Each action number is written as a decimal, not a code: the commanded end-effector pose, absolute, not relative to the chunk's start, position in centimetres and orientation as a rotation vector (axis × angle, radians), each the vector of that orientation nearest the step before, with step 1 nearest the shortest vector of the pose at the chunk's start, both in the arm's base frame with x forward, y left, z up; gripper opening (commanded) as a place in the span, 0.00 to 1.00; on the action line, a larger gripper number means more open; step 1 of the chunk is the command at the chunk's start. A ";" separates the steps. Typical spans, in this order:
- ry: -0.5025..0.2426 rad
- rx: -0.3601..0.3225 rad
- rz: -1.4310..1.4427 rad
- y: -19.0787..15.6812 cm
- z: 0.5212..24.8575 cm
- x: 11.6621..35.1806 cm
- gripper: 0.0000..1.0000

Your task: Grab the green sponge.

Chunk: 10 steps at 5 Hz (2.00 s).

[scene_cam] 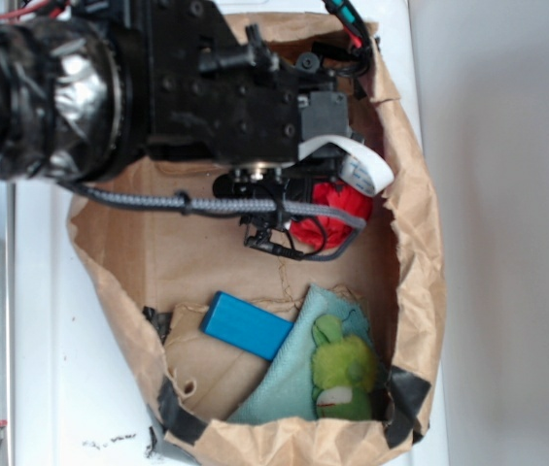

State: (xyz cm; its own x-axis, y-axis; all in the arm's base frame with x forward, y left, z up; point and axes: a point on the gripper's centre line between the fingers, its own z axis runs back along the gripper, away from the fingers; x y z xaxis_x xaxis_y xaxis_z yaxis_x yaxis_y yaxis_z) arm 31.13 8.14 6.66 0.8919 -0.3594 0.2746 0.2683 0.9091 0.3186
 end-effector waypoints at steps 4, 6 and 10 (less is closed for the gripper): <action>-0.429 0.314 -0.342 8.7 9.6 31.5 1.00; -0.448 0.359 -0.303 9.0 8.5 33.3 1.00; -0.481 0.435 -0.277 8.9 6.3 35.1 1.00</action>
State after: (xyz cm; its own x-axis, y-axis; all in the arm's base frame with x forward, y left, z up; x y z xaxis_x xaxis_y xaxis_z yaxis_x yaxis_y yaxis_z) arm 34.16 9.19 5.09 0.8731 -0.3226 0.3656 0.1360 0.8812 0.4527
